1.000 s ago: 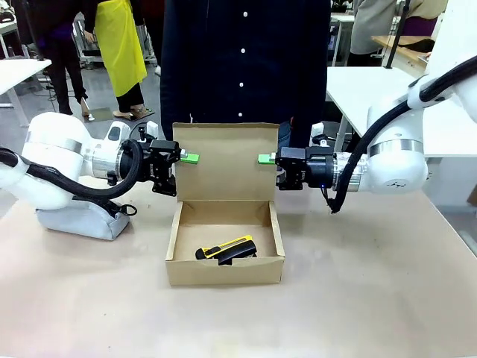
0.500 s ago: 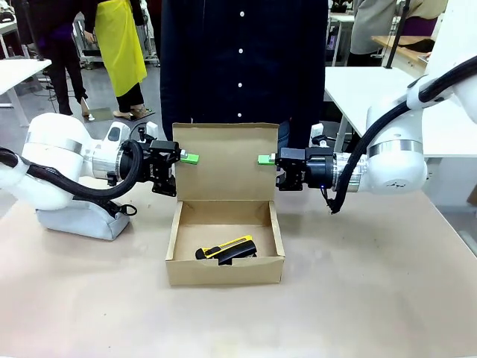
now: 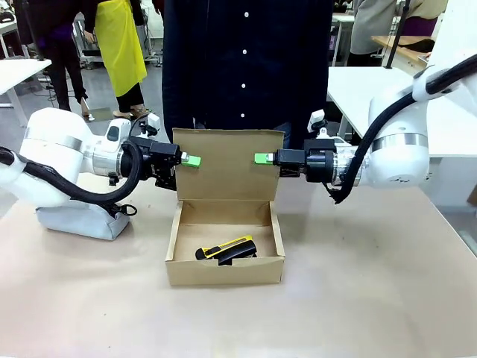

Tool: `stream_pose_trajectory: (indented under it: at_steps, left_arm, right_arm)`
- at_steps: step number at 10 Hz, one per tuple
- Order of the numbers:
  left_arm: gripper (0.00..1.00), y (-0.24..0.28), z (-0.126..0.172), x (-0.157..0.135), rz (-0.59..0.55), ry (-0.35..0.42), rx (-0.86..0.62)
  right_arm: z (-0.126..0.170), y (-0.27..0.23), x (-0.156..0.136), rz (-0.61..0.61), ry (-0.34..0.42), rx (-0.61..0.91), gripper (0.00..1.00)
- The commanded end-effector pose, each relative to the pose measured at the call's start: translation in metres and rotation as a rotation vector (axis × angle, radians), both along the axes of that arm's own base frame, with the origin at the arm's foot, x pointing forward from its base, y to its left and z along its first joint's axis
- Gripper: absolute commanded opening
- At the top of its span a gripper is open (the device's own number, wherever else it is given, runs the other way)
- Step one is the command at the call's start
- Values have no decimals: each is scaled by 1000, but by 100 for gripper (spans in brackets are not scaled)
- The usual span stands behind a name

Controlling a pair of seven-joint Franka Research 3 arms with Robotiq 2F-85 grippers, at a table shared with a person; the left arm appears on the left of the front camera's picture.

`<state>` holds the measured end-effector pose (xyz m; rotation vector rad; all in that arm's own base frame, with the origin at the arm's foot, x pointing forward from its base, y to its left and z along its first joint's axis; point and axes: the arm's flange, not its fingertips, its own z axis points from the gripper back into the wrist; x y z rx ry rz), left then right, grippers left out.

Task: Pack the items into the box.
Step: Close the Mailer Box.

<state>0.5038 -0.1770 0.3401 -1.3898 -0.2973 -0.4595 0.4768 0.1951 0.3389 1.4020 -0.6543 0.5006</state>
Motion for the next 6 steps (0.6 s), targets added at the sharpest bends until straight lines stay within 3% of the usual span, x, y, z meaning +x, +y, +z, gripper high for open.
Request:
stream_pose_trajectory:
  at_steps: [1, 3, 6]
  left_arm:
    - [100, 1, -1, -25, -46, -202, -23]
    - [100, 7, 1, -37, -9, -344, -19]
    - [100, 18, 2, -55, -10, -463, -68]
  right_arm:
    - [0, -6, -30, 3, -174, 27, 100]
    - [3, -8, -47, 14, -259, 35, 100]
    - [-4, -10, -54, -3, -290, 34, 100]
